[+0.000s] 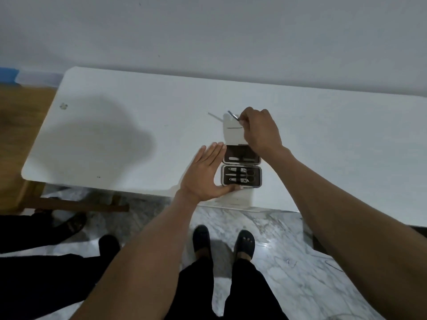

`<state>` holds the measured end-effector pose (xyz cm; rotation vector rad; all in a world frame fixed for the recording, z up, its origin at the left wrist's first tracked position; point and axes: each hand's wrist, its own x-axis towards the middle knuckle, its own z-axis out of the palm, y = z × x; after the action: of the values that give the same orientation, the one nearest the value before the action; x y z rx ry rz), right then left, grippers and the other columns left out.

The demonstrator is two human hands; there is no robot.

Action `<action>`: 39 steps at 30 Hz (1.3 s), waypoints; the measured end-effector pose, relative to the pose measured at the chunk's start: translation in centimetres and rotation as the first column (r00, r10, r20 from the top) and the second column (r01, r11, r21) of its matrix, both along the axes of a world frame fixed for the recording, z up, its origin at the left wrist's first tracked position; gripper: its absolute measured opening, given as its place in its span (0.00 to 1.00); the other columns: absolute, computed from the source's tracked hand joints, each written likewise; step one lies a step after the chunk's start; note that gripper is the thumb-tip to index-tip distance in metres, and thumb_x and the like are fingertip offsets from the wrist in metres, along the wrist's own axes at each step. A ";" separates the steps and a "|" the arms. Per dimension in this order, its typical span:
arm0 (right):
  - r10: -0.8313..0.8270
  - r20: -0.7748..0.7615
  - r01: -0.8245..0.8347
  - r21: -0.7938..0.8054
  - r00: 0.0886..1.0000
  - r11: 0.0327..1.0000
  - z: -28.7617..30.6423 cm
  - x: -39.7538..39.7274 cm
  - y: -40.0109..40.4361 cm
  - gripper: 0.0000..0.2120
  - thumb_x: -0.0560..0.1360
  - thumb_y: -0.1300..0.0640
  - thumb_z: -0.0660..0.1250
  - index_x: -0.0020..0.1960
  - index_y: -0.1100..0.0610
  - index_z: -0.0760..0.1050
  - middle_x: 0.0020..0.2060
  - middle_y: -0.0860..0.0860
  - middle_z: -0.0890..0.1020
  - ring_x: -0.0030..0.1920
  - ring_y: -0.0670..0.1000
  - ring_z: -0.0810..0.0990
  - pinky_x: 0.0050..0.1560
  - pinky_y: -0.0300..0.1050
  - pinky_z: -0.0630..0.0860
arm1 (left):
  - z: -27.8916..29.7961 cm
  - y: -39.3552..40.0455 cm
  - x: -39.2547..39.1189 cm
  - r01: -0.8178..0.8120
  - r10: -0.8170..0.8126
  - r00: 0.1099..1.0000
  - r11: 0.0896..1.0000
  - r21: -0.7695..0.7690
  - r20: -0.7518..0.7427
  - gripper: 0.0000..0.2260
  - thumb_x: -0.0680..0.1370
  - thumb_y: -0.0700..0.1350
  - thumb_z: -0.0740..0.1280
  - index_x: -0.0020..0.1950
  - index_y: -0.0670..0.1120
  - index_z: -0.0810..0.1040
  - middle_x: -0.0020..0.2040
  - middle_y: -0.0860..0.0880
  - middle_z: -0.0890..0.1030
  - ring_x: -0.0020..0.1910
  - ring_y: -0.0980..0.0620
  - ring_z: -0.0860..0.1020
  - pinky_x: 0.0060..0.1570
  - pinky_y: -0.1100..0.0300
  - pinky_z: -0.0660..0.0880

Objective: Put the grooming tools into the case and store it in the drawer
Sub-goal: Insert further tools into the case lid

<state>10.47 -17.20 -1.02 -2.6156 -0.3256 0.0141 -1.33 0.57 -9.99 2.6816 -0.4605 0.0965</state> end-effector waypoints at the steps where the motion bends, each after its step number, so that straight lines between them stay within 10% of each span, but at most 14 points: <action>1: -0.008 -0.003 0.008 -0.008 1.000 1.000 0.0 -0.6 -0.6 0.07 0.81 0.58 0.60 0.53 0.59 0.76 0.44 0.55 0.82 0.51 0.58 0.74 0.42 0.53 0.75 | 0.1 0.0 0.0 0.002 -0.002 1.000 1.000 -0.002 0.005 0.52 0.73 0.77 0.61 0.82 0.38 0.62 0.83 0.43 0.64 0.83 0.46 0.59 0.82 0.42 0.57; 11: -0.028 -0.040 0.026 -0.031 0.999 0.999 -0.8 -6.2 -4.7 0.08 0.80 0.57 0.58 0.50 0.60 0.74 0.39 0.56 0.80 0.41 0.58 0.76 0.38 0.54 0.76 | 0.4 -0.2 -0.4 -0.007 0.007 1.000 1.000 0.008 -0.020 0.52 0.73 0.76 0.62 0.83 0.40 0.60 0.83 0.44 0.62 0.84 0.47 0.57 0.83 0.45 0.53; 39: 0.040 0.025 -0.035 -0.182 0.999 0.983 -2.0 -7.1 -6.2 0.07 0.76 0.64 0.64 0.51 0.58 0.80 0.45 0.54 0.82 0.51 0.59 0.73 0.44 0.52 0.74 | 0.3 -0.1 -0.3 -0.001 0.002 0.999 1.000 0.026 -0.040 0.52 0.73 0.77 0.61 0.84 0.41 0.57 0.85 0.46 0.59 0.85 0.50 0.54 0.84 0.46 0.51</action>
<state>3.42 -23.44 -3.02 -2.7920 -0.4008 0.0195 -1.68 0.52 -9.68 2.7044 -0.4501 0.0377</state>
